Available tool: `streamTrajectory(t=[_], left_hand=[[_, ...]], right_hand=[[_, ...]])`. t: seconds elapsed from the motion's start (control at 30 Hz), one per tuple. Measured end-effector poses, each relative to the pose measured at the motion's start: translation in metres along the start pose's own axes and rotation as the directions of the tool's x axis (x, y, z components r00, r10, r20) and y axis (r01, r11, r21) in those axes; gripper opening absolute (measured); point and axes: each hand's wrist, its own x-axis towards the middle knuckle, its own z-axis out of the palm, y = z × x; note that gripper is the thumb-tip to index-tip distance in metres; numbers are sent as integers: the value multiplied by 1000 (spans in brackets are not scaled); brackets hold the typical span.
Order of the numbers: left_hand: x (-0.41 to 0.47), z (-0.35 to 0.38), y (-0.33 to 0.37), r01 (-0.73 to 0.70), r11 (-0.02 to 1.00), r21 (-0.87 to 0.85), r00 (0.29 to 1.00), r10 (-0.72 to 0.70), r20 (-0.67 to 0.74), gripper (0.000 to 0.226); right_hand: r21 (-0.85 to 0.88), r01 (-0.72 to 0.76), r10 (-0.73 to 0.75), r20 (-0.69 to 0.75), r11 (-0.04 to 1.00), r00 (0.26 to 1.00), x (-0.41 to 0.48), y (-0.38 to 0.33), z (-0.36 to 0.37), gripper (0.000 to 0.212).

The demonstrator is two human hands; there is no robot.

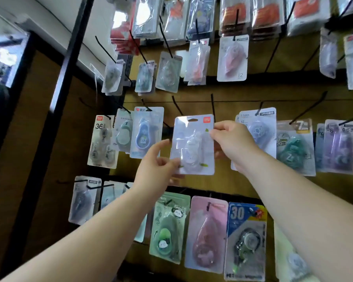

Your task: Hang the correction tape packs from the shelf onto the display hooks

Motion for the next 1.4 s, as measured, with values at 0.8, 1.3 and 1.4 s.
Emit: streamTrajectory(t=[0.8,1.3,1.4], left_hand=[[67,48,16,-39,999,31,995,36,98,48],[60,53,3,-44,996,-80,994,51,92,51],[62,57,1,-12,995,-96,995,22,98,52]], right_hand=[[-224,78,-145,-302,971,942,64,-19,-28,20],[-288,19,-99,-266,957,959,69,-7,-30,11],[-321,-25,-65,-266,947,962,71,-3,-32,20]])
